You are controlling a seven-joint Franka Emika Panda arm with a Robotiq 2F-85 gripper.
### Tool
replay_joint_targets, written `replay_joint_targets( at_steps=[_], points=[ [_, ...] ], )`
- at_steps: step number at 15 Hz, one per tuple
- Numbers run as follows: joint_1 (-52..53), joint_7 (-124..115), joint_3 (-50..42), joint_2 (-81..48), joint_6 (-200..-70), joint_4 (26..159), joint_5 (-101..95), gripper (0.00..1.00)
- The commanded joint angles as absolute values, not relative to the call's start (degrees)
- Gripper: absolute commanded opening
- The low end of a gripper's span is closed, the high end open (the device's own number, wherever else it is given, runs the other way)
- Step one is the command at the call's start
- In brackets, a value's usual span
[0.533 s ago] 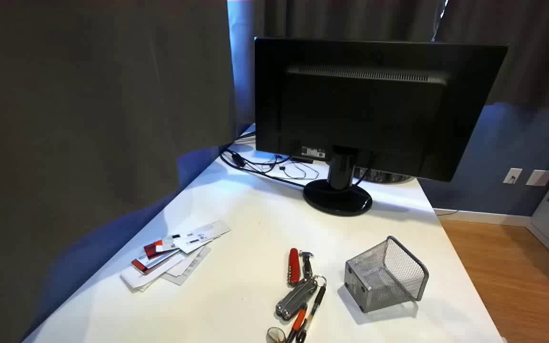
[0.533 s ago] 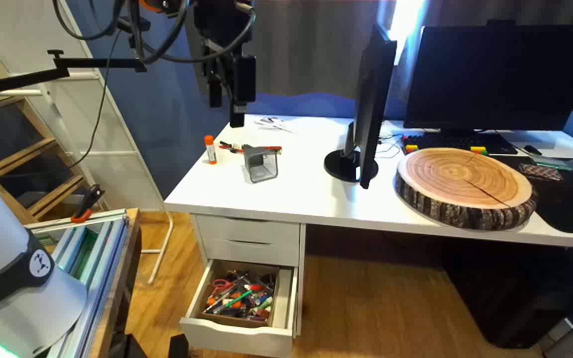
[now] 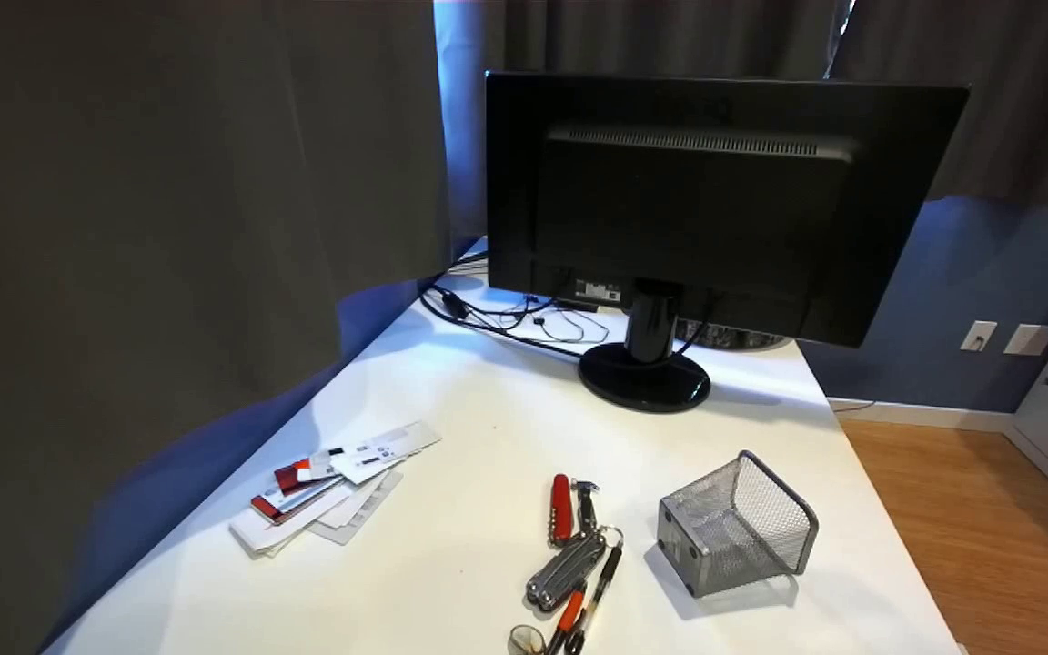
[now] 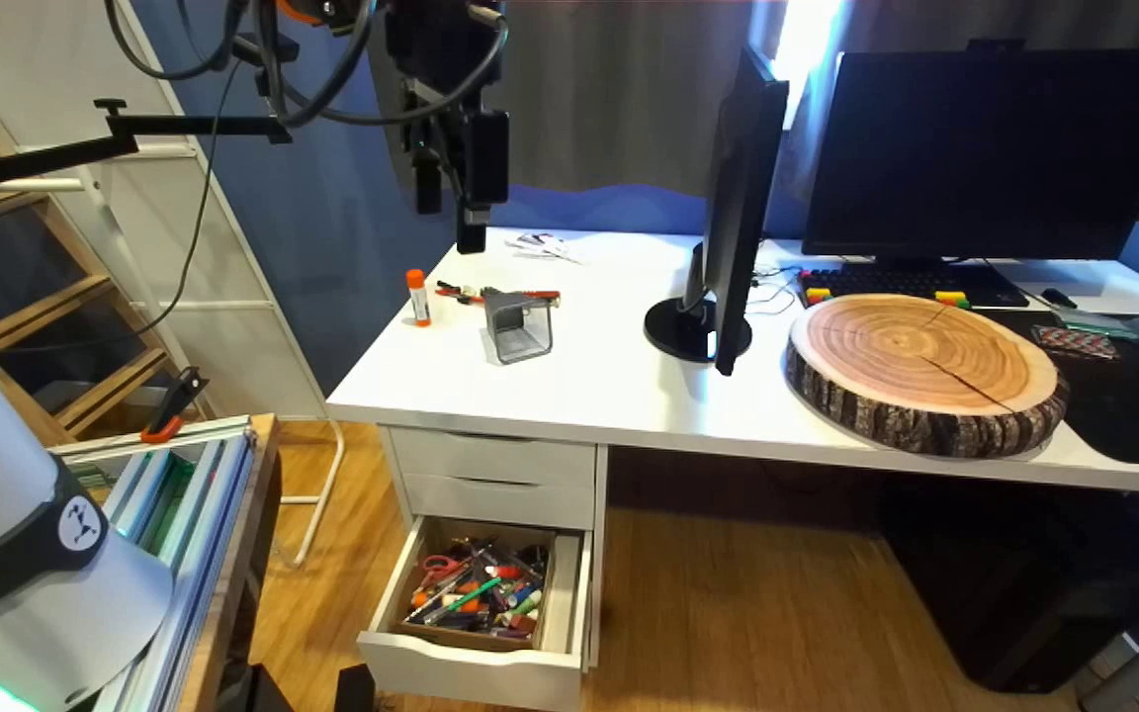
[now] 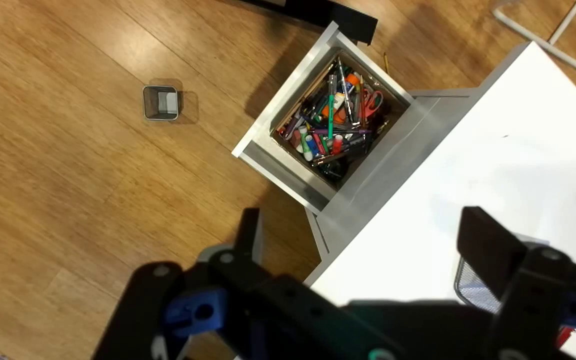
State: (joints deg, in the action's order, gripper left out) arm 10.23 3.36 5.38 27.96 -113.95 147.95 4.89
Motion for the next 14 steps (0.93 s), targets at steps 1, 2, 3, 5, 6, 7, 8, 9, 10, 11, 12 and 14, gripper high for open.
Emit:
replay_joint_targets(
  at_steps=[1, 2, 3, 5, 6, 7, 8, 9, 10, 11, 12, 14],
  points=[
    [9.9, 3.5, 5.7, 28.0, -113.9, 147.9, 5.0, 1.0],
    [9.9, 3.2, 5.7, 25.7, -114.0, 146.7, 5.3, 1.0],
    [10.5, 4.2, 5.8, 22.5, -114.8, 145.7, 5.9, 1.0],
    [11.5, 5.2, 6.2, 17.2, -116.6, 144.2, 7.3, 1.0],
    [12.0, 5.4, 6.7, 14.1, -118.0, 143.6, 7.8, 1.0],
    [12.5, 5.9, 7.1, 11.6, -119.2, 142.9, 8.5, 1.0],
    [13.2, 7.7, 7.3, 8.6, -120.9, 142.4, 9.5, 1.0],
    [13.6, 9.1, 7.6, 5.6, -122.3, 141.8, 10.3, 1.0],
    [13.9, 10.6, 8.1, 2.7, -124.1, 141.4, 11.1, 1.0],
    [14.0, 12.1, 8.6, -0.1, -125.4, 140.9, 11.8, 1.0],
    [14.0, 14.1, 9.0, -2.7, -126.8, 140.7, 13.0, 1.0],
    [13.3, 17.3, 10.1, -7.2, -129.4, 140.8, 14.3, 1.0]
  ],
)
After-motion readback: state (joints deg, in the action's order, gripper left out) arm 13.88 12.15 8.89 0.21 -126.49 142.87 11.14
